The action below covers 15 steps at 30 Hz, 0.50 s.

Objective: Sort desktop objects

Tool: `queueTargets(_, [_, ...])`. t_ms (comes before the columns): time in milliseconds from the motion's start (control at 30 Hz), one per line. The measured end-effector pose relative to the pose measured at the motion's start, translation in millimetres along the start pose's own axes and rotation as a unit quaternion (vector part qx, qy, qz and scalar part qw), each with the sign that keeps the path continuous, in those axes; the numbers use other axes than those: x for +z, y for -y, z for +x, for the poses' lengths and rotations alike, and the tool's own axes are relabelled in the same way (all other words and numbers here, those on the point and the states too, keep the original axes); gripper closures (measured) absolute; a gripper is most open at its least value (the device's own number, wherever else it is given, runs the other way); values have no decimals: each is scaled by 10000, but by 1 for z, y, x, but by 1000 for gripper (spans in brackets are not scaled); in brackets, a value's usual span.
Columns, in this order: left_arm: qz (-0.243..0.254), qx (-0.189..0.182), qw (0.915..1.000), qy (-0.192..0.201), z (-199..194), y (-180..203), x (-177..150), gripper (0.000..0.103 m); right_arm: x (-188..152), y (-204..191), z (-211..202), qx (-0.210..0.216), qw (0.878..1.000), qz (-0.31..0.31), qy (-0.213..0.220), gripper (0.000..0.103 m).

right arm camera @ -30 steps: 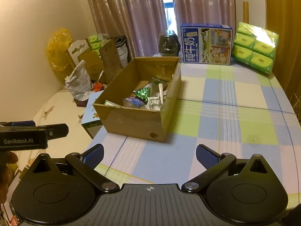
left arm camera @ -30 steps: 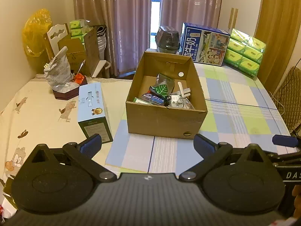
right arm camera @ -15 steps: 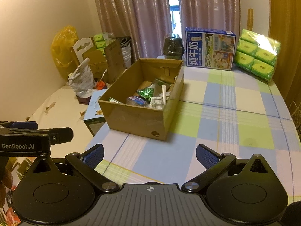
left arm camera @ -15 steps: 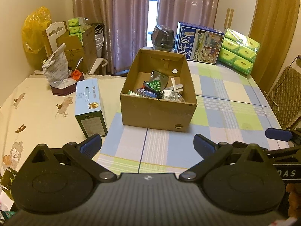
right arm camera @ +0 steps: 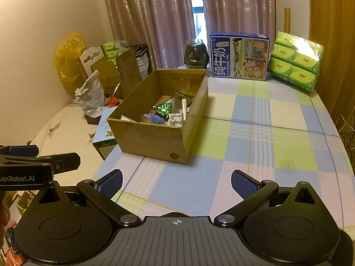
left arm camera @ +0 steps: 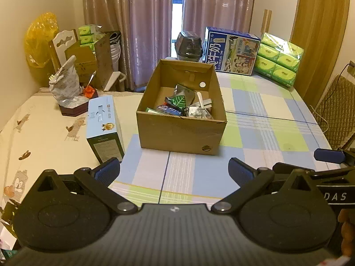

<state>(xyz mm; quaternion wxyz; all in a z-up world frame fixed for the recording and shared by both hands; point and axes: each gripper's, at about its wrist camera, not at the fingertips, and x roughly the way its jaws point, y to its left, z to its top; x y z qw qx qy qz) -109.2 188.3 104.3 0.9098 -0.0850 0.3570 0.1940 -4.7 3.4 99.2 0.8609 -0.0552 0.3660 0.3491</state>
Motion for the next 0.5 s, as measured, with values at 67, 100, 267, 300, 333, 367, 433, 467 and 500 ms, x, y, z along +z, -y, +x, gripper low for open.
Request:
queueTargets(67, [5,4,10000,-25,1,0,-1,1,-1,0,1,16,10000,22,-13,2])
queueTargets(100, [8,1,10000,-41,2,0,-1,1,-1,1,1,16,10000,27,-18,2])
queueTargets(267, [15,17,10000,-88,5,1,-4,1,-1,1,3,29,10000,37,-27,2])
queueTargets(300, [7,15,10000,-92,5,0,-4,1,-1,1,3,25,10000,35,-28,2])
queueTargets(333, [4,12,10000,-96,5,0,-5,1,-1,1,3,28,10000,40,-25,2])
queueTargets(367, [0,13,9999,-104,5,-1,-5,1,-1,1,3,26,10000,45,-23,2])
queueTargets(433, [-18,6,9999,-121,6,-1,-6,1,-2,0,4,13,10000,61,-24,2])
queueTargets(467, [-53,6,9999,-109,6,-2,-7,1,-2,1,4,7,10000,64,-25,2])
queueTargets(500, [-82,30,9999,-89,6,-3,-9,1,-3,2,4,1,10000,65,-24,2])
